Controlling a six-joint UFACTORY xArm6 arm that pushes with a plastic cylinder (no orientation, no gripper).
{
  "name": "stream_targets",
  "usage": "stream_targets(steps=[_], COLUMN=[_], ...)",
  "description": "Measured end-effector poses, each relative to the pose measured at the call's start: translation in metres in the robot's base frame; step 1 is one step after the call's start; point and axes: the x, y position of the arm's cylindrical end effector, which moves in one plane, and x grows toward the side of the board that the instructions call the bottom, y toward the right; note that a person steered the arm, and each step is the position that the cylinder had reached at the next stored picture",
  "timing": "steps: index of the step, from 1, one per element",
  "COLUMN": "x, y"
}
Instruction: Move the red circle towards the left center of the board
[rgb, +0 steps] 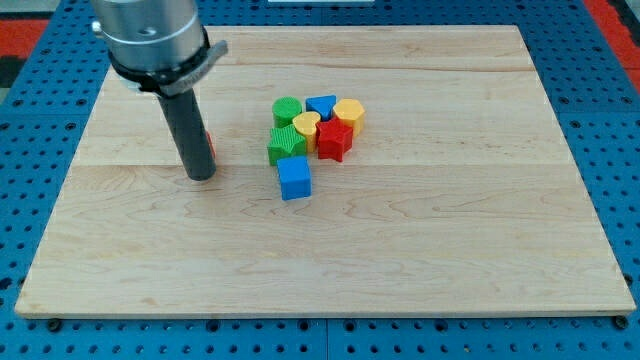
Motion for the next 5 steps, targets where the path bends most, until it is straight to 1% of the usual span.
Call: stream_targets(steps=[1, 2, 3, 4, 5], x=[-0.003, -0.036, -0.050, -0.042, -0.030], y=[0.028, 0.031, 0.009, -0.009, 0.002])
